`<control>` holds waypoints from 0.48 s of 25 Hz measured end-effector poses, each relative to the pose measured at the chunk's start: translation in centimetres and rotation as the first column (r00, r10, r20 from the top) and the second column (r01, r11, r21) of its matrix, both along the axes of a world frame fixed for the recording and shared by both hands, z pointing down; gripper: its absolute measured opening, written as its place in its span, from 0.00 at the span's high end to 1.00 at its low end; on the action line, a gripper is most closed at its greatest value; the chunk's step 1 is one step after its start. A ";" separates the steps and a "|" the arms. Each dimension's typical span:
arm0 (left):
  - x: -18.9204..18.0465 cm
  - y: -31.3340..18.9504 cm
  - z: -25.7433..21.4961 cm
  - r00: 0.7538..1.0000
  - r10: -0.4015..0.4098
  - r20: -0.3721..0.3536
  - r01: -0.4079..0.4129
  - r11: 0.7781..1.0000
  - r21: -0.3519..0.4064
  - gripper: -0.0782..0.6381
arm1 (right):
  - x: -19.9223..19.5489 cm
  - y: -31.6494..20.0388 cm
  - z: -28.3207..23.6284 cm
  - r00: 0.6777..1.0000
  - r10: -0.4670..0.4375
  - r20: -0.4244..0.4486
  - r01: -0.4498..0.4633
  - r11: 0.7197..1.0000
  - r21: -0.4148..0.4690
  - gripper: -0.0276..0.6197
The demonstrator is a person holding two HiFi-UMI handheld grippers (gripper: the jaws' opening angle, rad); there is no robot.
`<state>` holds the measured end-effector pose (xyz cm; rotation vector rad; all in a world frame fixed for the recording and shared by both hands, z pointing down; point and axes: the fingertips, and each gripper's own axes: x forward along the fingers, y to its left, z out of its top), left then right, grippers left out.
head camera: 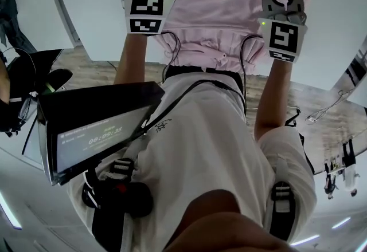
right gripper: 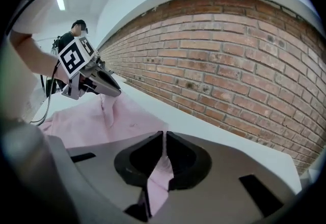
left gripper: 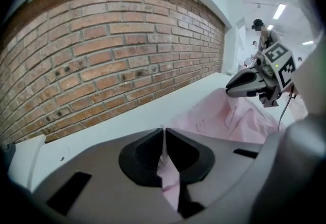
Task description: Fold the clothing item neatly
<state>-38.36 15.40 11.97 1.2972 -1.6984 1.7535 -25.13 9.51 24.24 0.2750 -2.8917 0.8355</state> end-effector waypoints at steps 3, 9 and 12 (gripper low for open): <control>1.4 1.3 -0.7 0.998 0.055 0.014 -0.056 0.997 0.045 0.87 | 1.2 1.5 -0.2 0.999 0.017 0.039 -0.018 0.999 0.029 0.91; 2.1 6.2 -0.3 1.000 0.005 -0.002 -0.005 1.000 0.014 0.87 | 2.4 4.8 1.4 1.000 0.007 -0.004 -0.006 0.999 0.051 0.91; 2.5 7.5 0.3 1.000 0.001 -0.015 -0.001 1.000 -0.005 0.87 | 2.3 5.8 2.0 1.000 0.000 -0.003 0.000 0.999 0.041 0.91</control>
